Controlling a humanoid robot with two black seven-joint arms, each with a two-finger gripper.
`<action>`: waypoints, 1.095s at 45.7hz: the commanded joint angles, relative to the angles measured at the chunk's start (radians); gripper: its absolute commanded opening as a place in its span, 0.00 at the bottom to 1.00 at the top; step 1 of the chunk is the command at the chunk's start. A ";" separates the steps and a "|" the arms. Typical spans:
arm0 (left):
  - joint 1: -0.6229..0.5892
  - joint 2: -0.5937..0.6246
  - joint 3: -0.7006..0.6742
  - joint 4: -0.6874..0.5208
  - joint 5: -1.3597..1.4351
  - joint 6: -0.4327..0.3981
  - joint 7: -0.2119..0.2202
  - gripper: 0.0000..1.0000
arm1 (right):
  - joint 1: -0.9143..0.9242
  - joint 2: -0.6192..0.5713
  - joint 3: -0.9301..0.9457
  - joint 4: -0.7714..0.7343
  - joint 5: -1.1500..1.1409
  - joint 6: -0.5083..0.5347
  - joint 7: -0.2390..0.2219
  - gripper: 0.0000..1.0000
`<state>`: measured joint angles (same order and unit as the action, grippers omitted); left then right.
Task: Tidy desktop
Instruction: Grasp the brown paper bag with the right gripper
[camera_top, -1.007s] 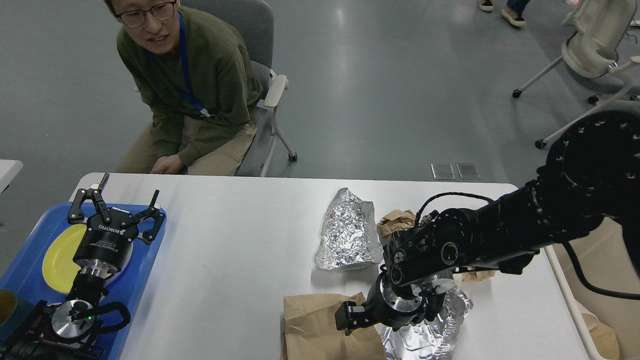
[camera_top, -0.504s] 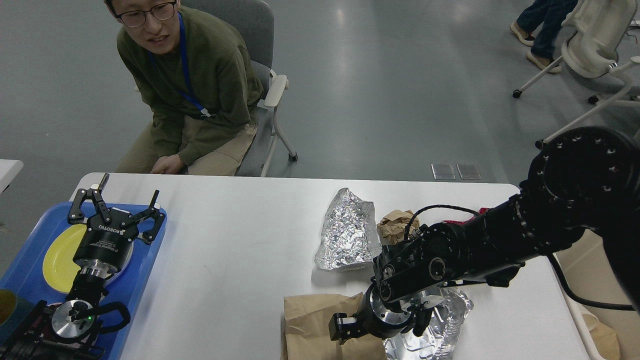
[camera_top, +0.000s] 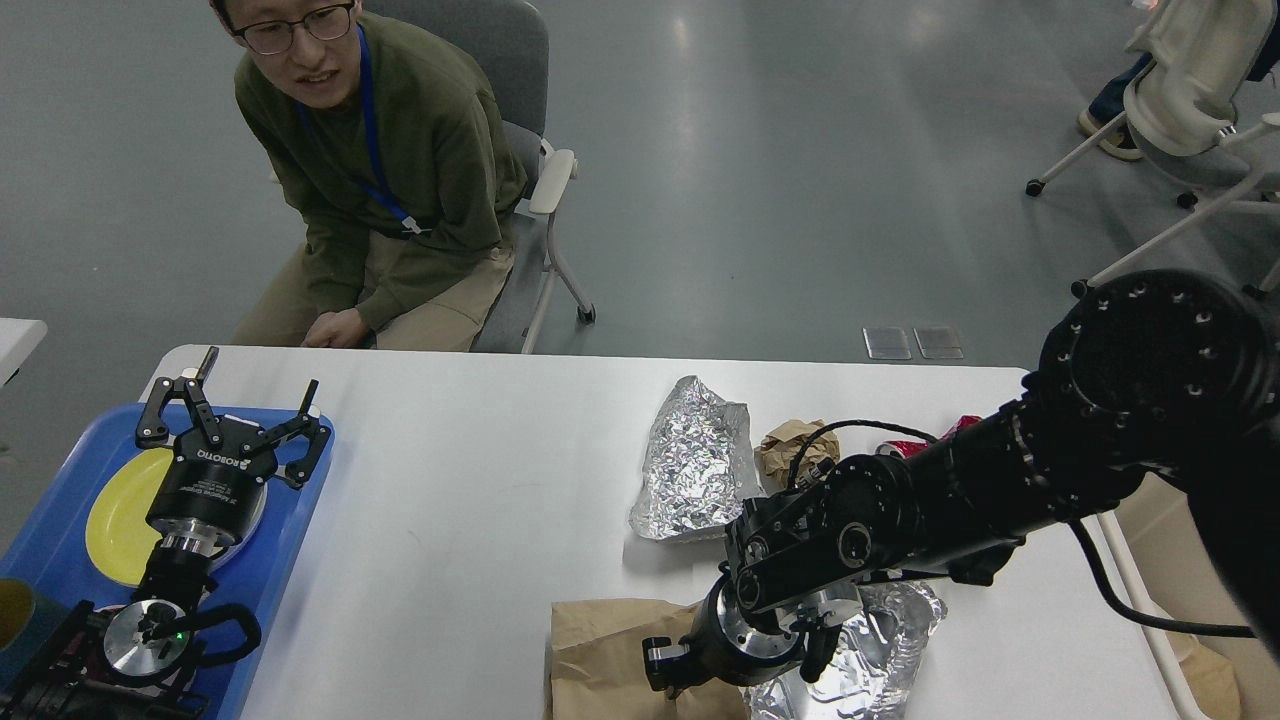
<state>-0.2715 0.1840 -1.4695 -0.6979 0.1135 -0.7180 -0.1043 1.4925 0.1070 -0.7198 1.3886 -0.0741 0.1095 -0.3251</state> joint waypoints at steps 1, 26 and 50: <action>0.000 0.000 0.000 0.000 0.000 0.000 0.000 0.96 | -0.026 0.017 0.000 -0.031 0.000 -0.001 0.000 0.50; 0.000 0.000 0.000 0.000 0.000 -0.001 0.000 0.96 | -0.044 0.031 0.031 -0.057 0.002 0.004 -0.063 0.00; 0.000 0.000 0.001 0.000 0.000 -0.001 0.000 0.96 | -0.026 0.031 0.048 -0.072 0.046 0.003 -0.060 0.00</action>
<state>-0.2715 0.1840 -1.4686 -0.6979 0.1135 -0.7193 -0.1043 1.4620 0.1380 -0.6720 1.3178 -0.0411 0.1091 -0.3868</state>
